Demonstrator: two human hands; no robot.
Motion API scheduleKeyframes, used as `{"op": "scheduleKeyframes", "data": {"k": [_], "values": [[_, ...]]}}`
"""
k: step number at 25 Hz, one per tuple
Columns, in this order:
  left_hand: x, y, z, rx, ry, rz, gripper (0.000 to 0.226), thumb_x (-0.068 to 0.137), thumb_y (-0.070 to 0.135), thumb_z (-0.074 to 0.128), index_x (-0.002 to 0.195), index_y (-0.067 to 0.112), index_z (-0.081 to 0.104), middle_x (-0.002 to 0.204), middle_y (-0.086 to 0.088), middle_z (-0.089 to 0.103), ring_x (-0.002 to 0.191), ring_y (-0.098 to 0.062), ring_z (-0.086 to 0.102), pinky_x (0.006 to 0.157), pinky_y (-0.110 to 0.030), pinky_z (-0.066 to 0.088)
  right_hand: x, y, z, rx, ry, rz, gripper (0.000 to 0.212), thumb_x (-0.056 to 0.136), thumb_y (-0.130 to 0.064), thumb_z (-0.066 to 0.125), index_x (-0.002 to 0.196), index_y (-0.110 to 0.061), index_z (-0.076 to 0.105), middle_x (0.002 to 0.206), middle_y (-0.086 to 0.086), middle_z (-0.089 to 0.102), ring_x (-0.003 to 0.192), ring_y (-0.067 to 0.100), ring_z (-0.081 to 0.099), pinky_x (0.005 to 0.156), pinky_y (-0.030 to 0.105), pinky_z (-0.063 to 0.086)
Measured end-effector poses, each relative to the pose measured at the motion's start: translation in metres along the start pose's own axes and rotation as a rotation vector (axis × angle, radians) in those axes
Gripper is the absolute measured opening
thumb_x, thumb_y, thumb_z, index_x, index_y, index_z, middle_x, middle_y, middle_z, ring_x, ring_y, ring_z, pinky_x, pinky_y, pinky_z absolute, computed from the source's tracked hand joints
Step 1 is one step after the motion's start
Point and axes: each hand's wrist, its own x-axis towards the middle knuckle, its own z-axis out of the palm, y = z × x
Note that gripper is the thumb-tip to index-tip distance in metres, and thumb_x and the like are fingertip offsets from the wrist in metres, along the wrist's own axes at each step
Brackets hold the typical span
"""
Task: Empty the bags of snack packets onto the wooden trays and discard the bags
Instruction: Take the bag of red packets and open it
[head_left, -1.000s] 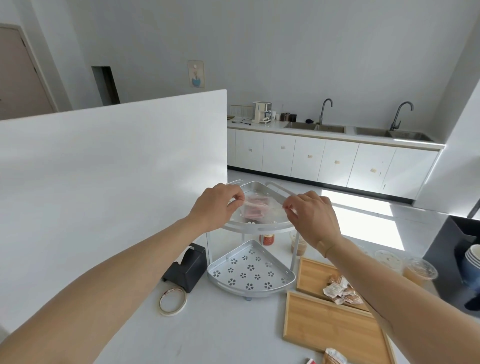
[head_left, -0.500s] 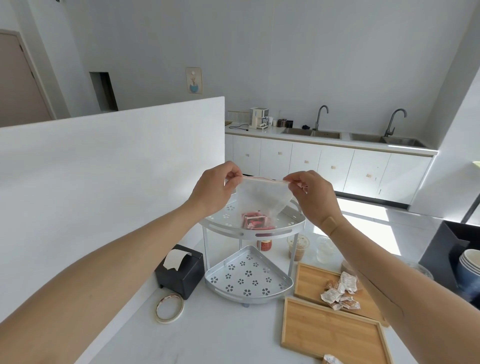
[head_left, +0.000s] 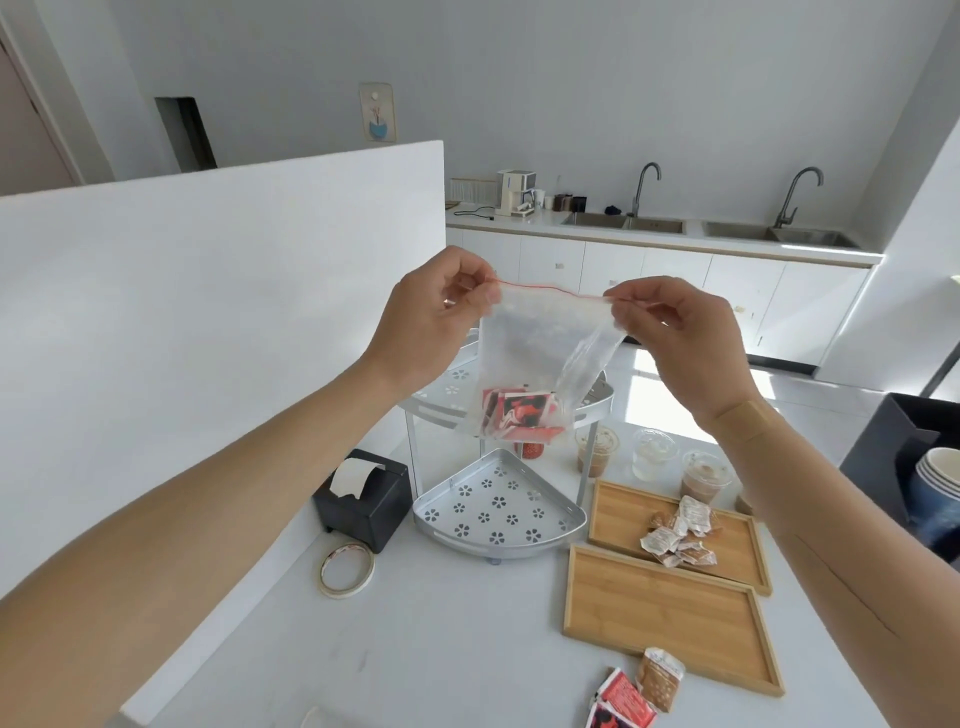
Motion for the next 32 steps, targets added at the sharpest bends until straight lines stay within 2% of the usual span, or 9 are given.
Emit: {"op": "scheduleKeyframes", "data": {"k": [4, 9, 15, 19, 22, 26, 27, 30, 32], "values": [[-0.042, -0.014, 0.004, -0.096, -0.056, -0.073, 0.015, 0.091, 0.009, 0.064, 0.086, 0.022, 0.062, 0.083, -0.002, 0.067, 0.079, -0.014, 0.062, 0.079, -0.033, 0.051, -0.037, 0.007, -0.007, -0.012, -0.081, -0.001, 0.021, 0.09, -0.018, 0.068, 0.086, -0.039, 0.071, 0.091, -0.013, 0.073, 0.084, 0.011, 0.069, 0.079, 0.022, 0.057], [-0.115, -0.064, 0.019, -0.166, -0.225, -0.326, 0.011, 0.09, 0.007, 0.065, 0.087, 0.018, 0.064, 0.088, -0.013, 0.068, 0.083, -0.016, 0.064, 0.078, -0.028, 0.05, -0.101, 0.05, -0.001, -0.032, -0.251, 0.158, 0.023, 0.087, -0.014, 0.07, 0.083, -0.036, 0.073, 0.088, -0.01, 0.073, 0.082, 0.015, 0.069, 0.075, 0.023, 0.057], [-0.186, -0.127, 0.054, -0.065, -0.264, -0.518, 0.016, 0.088, 0.009, 0.068, 0.081, 0.024, 0.067, 0.078, 0.015, 0.068, 0.077, -0.002, 0.062, 0.073, -0.013, 0.047, -0.176, 0.106, 0.017, -0.238, -0.431, 0.24, 0.019, 0.089, -0.015, 0.068, 0.09, -0.034, 0.072, 0.09, -0.016, 0.067, 0.084, -0.001, 0.063, 0.076, 0.011, 0.05], [-0.211, -0.156, 0.07, -0.067, -0.203, -0.682, 0.016, 0.089, 0.007, 0.065, 0.08, 0.02, 0.068, 0.079, 0.003, 0.068, 0.072, -0.017, 0.068, 0.067, -0.026, 0.056, -0.214, 0.126, 0.038, -0.376, -0.504, 0.246, 0.012, 0.09, -0.015, 0.067, 0.094, -0.024, 0.072, 0.09, -0.012, 0.064, 0.076, 0.002, 0.062, 0.073, 0.019, 0.051], [-0.225, -0.166, 0.078, -0.095, -0.155, -0.745, 0.017, 0.089, 0.006, 0.065, 0.079, 0.019, 0.068, 0.083, -0.006, 0.07, 0.075, -0.02, 0.074, 0.077, -0.033, 0.06, -0.235, 0.133, 0.048, -0.409, -0.486, 0.265, 0.012, 0.09, -0.015, 0.066, 0.097, -0.022, 0.071, 0.09, -0.01, 0.063, 0.075, 0.005, 0.061, 0.073, 0.028, 0.053], [-0.228, -0.169, 0.083, -0.113, -0.114, -0.781, 0.009, 0.086, 0.012, 0.068, 0.083, 0.021, 0.068, 0.083, -0.002, 0.074, 0.08, -0.019, 0.074, 0.089, -0.043, 0.057, -0.25, 0.13, 0.061, -0.397, -0.481, 0.315, 0.014, 0.086, -0.027, 0.067, 0.1, -0.031, 0.068, 0.081, -0.016, 0.058, 0.071, 0.003, 0.058, 0.067, 0.029, 0.052], [-0.227, -0.167, 0.085, -0.122, -0.111, -0.777, 0.008, 0.085, 0.015, 0.07, 0.087, 0.023, 0.067, 0.086, 0.0, 0.074, 0.082, -0.018, 0.073, 0.09, -0.043, 0.056, -0.252, 0.127, 0.066, -0.41, -0.489, 0.308, 0.015, 0.086, -0.03, 0.066, 0.101, -0.032, 0.067, 0.079, -0.017, 0.057, 0.069, 0.003, 0.057, 0.065, 0.028, 0.051], [-0.231, -0.159, 0.094, -0.151, -0.05, -0.812, 0.033, 0.082, 0.025, 0.074, 0.108, 0.03, 0.055, 0.104, 0.008, 0.065, 0.089, -0.01, 0.07, 0.087, -0.033, 0.055, -0.259, 0.121, 0.086, -0.499, -0.47, 0.22, 0.021, 0.087, -0.028, 0.064, 0.108, -0.026, 0.067, 0.082, -0.01, 0.063, 0.068, 0.013, 0.063, 0.059, 0.033, 0.052], [-0.237, -0.152, 0.099, -0.217, 0.033, -0.877, 0.035, 0.081, 0.024, 0.076, 0.107, 0.025, 0.053, 0.107, 0.002, 0.063, 0.089, -0.011, 0.069, 0.086, -0.033, 0.056, -0.265, 0.119, 0.096, -0.549, -0.429, 0.17, 0.024, 0.083, -0.021, 0.067, 0.108, -0.021, 0.069, 0.083, -0.003, 0.067, 0.064, 0.022, 0.066, 0.053, 0.036, 0.051]]}}
